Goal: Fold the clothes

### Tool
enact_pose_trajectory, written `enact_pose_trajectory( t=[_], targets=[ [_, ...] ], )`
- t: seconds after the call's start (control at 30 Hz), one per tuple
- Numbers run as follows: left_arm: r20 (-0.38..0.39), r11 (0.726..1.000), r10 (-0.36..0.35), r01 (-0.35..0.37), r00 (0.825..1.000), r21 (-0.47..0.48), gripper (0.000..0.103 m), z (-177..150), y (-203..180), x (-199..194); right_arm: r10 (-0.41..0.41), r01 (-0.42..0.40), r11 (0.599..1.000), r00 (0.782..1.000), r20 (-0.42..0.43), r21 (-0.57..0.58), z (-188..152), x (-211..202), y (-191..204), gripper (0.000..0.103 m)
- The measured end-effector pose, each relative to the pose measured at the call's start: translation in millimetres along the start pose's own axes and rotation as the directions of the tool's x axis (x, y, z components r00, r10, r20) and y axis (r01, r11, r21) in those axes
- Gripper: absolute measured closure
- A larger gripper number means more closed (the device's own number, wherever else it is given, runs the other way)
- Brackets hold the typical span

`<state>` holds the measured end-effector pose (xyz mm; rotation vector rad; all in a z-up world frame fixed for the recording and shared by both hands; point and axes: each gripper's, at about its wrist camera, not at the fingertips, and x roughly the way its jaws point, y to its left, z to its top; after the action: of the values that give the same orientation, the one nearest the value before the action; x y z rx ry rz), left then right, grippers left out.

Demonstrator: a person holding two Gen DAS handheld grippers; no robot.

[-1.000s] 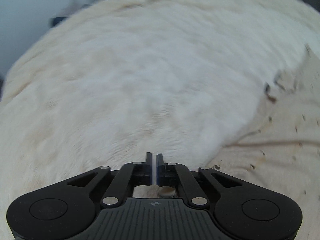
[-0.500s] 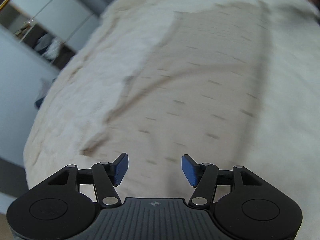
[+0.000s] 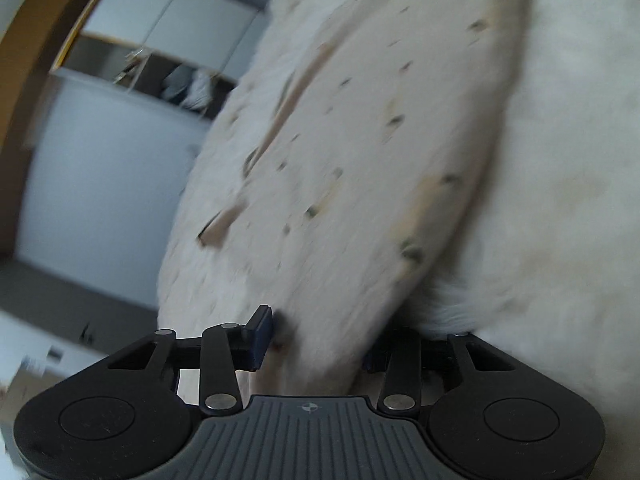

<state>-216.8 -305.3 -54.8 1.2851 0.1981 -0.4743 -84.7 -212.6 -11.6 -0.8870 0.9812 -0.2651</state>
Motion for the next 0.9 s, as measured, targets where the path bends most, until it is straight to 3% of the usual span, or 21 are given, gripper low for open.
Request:
enact_pose_trajectory(
  t=[0.07, 0.13, 0.17, 0.37, 0.5, 0.63, 0.7, 0.83, 0.9],
  targets=[
    [0.012, 0.999, 0.000, -0.001, 1.000, 0.052, 0.088, 2.2, -2.4, 7.7, -0.042, 0.042, 0.999, 0.999, 0.005, -0.012, -4.1, 4.5, 5.7, 0.055],
    [0.013, 0.997, -0.024, 0.023, 1.000, 0.071, 0.096, 2.8, 5.2, 12.4, -0.054, 0.054, 0.998, 0.999, 0.002, -0.033, -10.3, 7.7, 10.3, 0.070],
    [0.027, 0.996, -0.036, 0.033, 0.999, 0.077, 0.097, 1.9, 14.7, 13.5, -0.048, 0.048, 0.998, 0.999, -0.002, -0.035, -12.1, 7.8, 8.7, 0.094],
    [0.088, 0.997, -0.081, 0.080, 0.993, 0.009, 0.098, 21.1, 111.2, -13.3, -0.027, 0.027, 1.000, 0.996, 0.085, -0.002, -8.6, -32.6, -45.5, 0.100],
    [0.091, 0.976, -0.187, 0.196, 0.978, -0.094, 0.098, 42.9, 213.0, -46.9, 0.007, -0.007, 1.000, 0.988, 0.154, -0.001, -0.2, -88.2, -115.1, 0.100],
    [0.120, 0.923, -0.325, 0.342, 0.938, -0.175, 0.098, 57.8, 302.0, -92.5, 0.111, -0.114, 0.993, 0.974, 0.198, 0.005, 6.8, -160.0, -188.8, 0.100],
    [0.136, 0.885, -0.401, 0.422, 0.906, -0.197, 0.098, 58.0, 336.4, -119.1, 0.161, -0.165, 0.986, 0.963, 0.217, 0.004, 9.5, -193.0, -220.5, 0.099],
    [0.167, 0.787, -0.527, 0.553, 0.833, -0.273, 0.098, 52.3, 377.0, -147.5, 0.305, -0.306, 0.951, 0.921, 0.244, -0.034, 5.7, -251.6, -265.2, 0.099],
    [0.163, 0.725, -0.607, 0.626, 0.778, -0.287, 0.098, 51.5, 384.3, -141.4, 0.363, -0.363, 0.931, 0.899, 0.245, -0.045, 4.2, -258.6, -279.0, 0.099]
  ],
)
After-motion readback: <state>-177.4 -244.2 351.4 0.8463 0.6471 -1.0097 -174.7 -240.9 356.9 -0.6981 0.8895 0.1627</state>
